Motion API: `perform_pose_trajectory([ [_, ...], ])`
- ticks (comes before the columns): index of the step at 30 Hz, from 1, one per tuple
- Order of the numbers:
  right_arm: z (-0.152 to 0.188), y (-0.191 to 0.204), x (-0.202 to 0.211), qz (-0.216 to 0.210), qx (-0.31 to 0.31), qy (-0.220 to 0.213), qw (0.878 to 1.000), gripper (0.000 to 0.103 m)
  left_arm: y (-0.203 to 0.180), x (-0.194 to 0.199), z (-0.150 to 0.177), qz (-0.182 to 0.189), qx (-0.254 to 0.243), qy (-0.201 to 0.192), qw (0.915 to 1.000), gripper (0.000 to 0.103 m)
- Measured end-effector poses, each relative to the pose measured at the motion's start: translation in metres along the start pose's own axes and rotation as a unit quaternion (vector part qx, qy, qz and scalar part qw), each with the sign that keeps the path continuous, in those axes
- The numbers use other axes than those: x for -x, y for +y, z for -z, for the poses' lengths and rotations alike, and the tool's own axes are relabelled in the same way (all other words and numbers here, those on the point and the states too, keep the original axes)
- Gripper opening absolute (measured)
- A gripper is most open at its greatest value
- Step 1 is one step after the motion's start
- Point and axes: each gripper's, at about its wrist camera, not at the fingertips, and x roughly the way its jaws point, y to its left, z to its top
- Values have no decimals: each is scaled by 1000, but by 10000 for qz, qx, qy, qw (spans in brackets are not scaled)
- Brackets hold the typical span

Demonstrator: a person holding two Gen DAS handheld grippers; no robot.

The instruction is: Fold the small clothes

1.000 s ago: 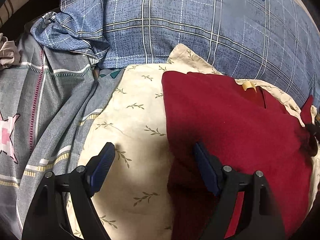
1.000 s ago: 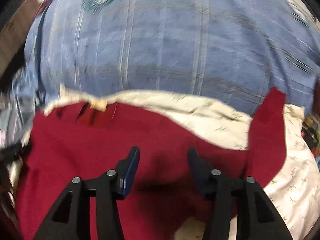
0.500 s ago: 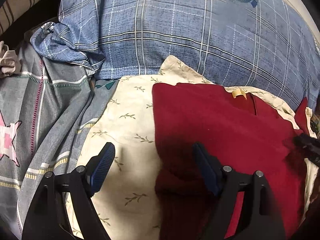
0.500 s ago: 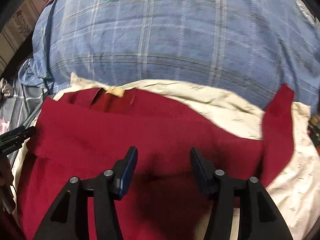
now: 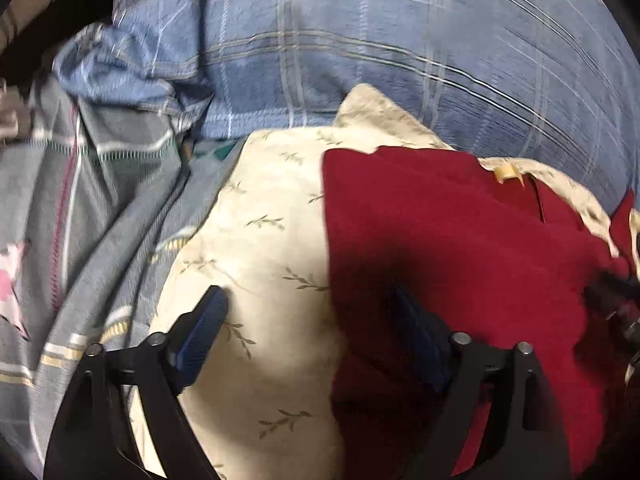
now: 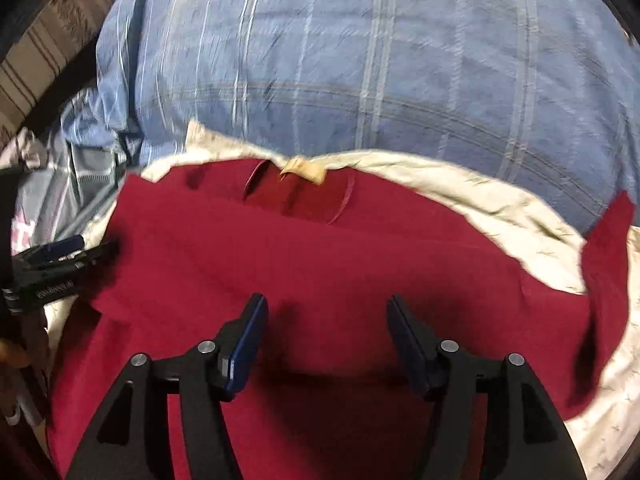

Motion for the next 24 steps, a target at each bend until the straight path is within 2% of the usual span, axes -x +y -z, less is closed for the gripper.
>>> perform_pose_trajectory([
  [2, 1, 6, -20, -26, 82, 333, 9994, 63, 5, 0, -2, 41, 162, 61, 9998, 89],
  [4, 1, 9, -11, 104, 161, 174, 9997, 63, 5, 2, -2, 54, 173, 50, 9998, 89],
  [7, -1, 8, 5, -13, 76, -97, 9999, 64, -1, 8, -2, 99, 116, -13, 9999, 88],
  [9, 0, 9, 2, 78, 161, -43, 9998, 65, -6, 13, -2, 234, 93, -69, 9997, 88],
  [11, 6, 6, -18, 132, 178, 328, 9992, 66, -11, 23, -2, 410, 47, -268, 9988, 88],
  [14, 5, -9, -9, -96, -79, 281, 9995, 66, -23, 33, -1, 538, -199, -456, 9973, 88],
  [16, 1, -30, 11, -99, -274, 18, 9996, 66, -28, 33, 0, 588, -326, -486, 9966, 88],
  [20, -5, -88, 34, 700, -566, -187, 9958, 68, -39, 26, 3, 597, -551, -312, 9962, 88],
  [24, -11, -170, 35, 1698, -1220, -81, 9779, 76, -39, 24, 4, 557, -586, -259, 9964, 88],
])
